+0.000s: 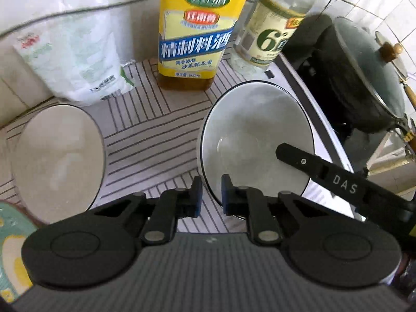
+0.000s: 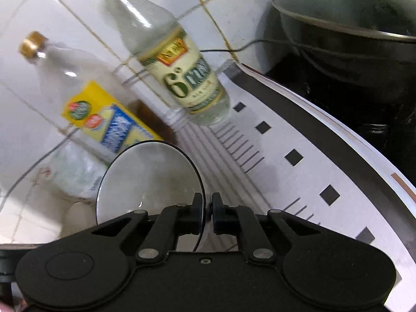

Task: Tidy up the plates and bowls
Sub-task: 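Lift the second bowl with both grippers and carry it over the first bowl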

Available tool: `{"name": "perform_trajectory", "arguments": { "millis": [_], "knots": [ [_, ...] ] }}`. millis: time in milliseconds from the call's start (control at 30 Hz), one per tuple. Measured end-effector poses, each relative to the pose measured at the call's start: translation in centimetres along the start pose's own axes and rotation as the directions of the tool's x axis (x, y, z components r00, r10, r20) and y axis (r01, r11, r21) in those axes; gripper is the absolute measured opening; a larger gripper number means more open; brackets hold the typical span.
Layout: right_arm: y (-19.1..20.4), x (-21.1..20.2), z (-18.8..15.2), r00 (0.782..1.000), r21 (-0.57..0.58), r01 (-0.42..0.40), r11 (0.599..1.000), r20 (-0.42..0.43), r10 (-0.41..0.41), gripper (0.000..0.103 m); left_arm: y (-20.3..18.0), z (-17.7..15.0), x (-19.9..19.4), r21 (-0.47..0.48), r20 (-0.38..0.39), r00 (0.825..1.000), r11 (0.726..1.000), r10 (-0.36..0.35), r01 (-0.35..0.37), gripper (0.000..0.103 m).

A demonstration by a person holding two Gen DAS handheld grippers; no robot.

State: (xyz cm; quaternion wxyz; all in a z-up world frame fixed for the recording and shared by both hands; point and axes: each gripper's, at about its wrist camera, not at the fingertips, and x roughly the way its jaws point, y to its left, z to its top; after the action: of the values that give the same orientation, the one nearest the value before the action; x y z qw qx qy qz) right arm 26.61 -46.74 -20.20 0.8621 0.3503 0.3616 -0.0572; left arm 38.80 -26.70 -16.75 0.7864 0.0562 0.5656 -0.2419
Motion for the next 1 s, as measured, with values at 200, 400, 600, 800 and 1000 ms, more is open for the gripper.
{"name": "perform_trajectory", "arguments": {
  "millis": [200, 400, 600, 800, 1000],
  "knots": [
    [1.2, -4.2, 0.0, 0.996, -0.032, -0.09, 0.995, 0.003, 0.09, 0.013, 0.0, -1.1, -4.8, -0.034, 0.008, 1.0, 0.999, -0.027, 0.027, 0.013],
    [2.9, -8.2, -0.2, 0.989, -0.108, -0.143, 0.984, 0.022, 0.147, 0.014, -0.9, -3.5, -9.0, -0.053, 0.052, 0.998, 0.998, -0.033, 0.035, 0.014],
    [4.6, -11.2, -0.8, 0.983, -0.241, -0.168, 0.956, 0.025, 0.179, 0.014, -1.4, -6.5, -12.3, -0.074, 0.09, 0.995, 0.997, -0.032, 0.038, 0.014],
    [5.9, -12.4, -2.8, 0.981, -0.387, -0.18, 0.904, 0.001, 0.196, 0.014, -1.2, -9.9, -13.9, -0.125, 0.119, 0.993, 0.992, 0.005, 0.01, 0.014],
    [5.6, -12.0, -4.6, 0.973, -0.396, -0.23, 0.889, -0.062, 0.224, 0.014, -0.4, -12.9, -13.1, -0.185, 0.076, 0.997, 0.983, 0.02, -0.005, 0.014]
  ]
}}
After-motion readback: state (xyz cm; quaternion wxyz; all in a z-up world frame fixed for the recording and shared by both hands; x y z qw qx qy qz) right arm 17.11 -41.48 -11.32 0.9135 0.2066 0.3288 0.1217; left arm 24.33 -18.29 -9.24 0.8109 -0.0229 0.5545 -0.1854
